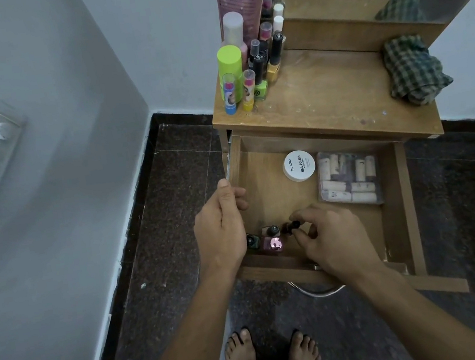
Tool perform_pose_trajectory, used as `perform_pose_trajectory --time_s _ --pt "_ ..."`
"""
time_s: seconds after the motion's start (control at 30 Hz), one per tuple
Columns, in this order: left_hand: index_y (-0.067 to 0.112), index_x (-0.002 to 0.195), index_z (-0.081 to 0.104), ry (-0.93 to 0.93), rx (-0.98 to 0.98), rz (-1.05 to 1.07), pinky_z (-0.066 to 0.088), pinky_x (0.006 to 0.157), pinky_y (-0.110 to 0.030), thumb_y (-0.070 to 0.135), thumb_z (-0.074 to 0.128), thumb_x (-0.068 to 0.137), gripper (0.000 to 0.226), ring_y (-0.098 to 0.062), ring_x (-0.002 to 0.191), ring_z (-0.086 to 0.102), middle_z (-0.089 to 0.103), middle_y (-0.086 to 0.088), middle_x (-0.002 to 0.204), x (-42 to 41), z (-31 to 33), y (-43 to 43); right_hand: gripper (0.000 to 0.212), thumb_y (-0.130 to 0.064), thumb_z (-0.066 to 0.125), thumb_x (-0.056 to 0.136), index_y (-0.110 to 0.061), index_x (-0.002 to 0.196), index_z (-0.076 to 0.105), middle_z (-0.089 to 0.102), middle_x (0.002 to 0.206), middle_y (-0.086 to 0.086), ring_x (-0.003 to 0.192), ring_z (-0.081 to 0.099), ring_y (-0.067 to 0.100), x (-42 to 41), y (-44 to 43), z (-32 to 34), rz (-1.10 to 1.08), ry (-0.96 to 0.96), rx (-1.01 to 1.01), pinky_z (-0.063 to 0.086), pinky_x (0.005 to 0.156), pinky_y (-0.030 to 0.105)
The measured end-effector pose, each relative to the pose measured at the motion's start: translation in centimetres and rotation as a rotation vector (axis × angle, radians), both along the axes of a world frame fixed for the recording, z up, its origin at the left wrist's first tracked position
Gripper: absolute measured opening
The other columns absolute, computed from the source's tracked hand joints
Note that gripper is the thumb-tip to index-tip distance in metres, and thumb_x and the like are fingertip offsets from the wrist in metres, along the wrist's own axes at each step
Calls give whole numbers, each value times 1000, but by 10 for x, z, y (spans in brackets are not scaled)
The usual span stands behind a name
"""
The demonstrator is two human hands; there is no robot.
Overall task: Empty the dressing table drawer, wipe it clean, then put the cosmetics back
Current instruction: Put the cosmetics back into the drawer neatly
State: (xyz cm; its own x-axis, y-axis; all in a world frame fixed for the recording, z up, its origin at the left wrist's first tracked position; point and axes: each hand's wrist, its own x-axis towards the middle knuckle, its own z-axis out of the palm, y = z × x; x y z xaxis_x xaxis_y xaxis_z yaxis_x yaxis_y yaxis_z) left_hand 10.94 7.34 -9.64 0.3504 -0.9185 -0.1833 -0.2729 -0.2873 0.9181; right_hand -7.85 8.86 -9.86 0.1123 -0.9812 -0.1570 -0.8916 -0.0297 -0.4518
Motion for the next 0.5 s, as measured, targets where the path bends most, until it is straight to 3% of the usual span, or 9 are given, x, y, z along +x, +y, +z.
perform_pose_trajectory --time_s 0.33,0.5 --pt "32 87 72 -1 -3 -5 57 75 -45 57 25 104 56 -10 71 66 71 11 77 0 0 0 19 -25 74 85 -32 103 74 66 95 -11 77 63 15 3 -5 0 -8 23 3 52 65 33" --pt "32 87 73 18 -6 6 57 75 -45 62 24 101 58 -10 71 67 71 12 78 0 -1 2 38 -33 73 82 -37 119 68 65 106 -14 84 66 14 0 -4 10 47 86 47 57 70 37"
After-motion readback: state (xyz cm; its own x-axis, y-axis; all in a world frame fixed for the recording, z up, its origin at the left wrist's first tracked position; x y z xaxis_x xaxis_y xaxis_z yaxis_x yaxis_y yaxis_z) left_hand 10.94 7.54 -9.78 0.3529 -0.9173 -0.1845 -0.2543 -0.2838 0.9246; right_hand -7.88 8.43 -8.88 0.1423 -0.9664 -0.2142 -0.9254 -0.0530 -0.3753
